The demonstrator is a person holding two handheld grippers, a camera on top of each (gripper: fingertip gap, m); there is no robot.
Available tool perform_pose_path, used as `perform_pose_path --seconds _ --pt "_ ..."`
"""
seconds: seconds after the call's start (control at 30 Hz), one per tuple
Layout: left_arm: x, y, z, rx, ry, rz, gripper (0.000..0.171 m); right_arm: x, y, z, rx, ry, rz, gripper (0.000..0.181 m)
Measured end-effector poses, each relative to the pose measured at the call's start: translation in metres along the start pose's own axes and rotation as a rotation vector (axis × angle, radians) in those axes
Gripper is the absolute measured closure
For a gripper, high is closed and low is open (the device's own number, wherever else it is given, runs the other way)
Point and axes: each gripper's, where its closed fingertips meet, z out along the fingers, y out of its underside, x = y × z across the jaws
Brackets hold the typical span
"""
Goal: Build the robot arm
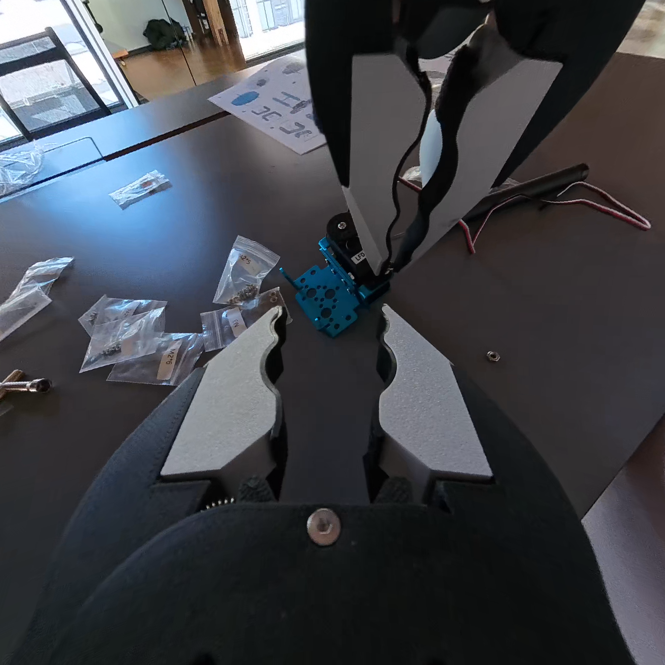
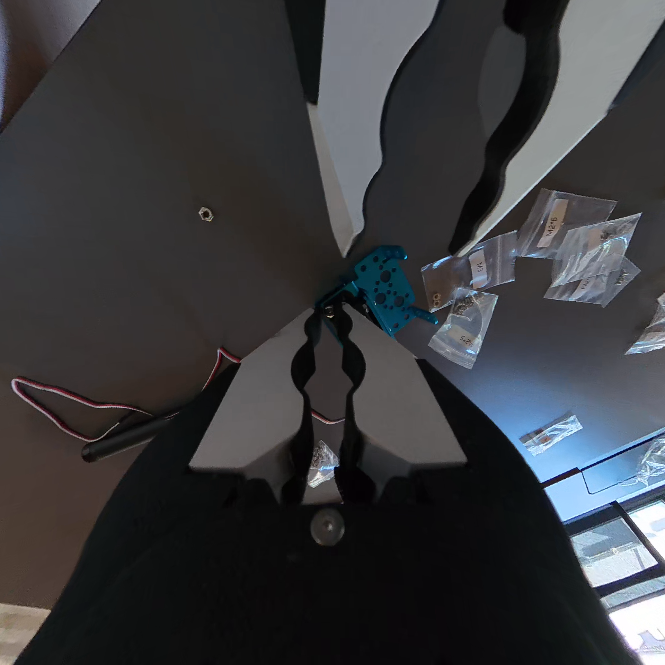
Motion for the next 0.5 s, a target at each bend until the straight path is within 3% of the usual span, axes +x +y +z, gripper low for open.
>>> perform_pose_path --seconds 0.37,0.5 --pt "0.000 0.007 -0.003 -0.032 -0.004 -0.009 0.124 0.004 0.001 -0.004 0.035 0.022 0.014 0.173" --pt "0.002 0.014 -0.008 -0.066 0.000 0.000 0.127 0.003 -0.002 -0.017 0.114 0.062 0.070 0.172"
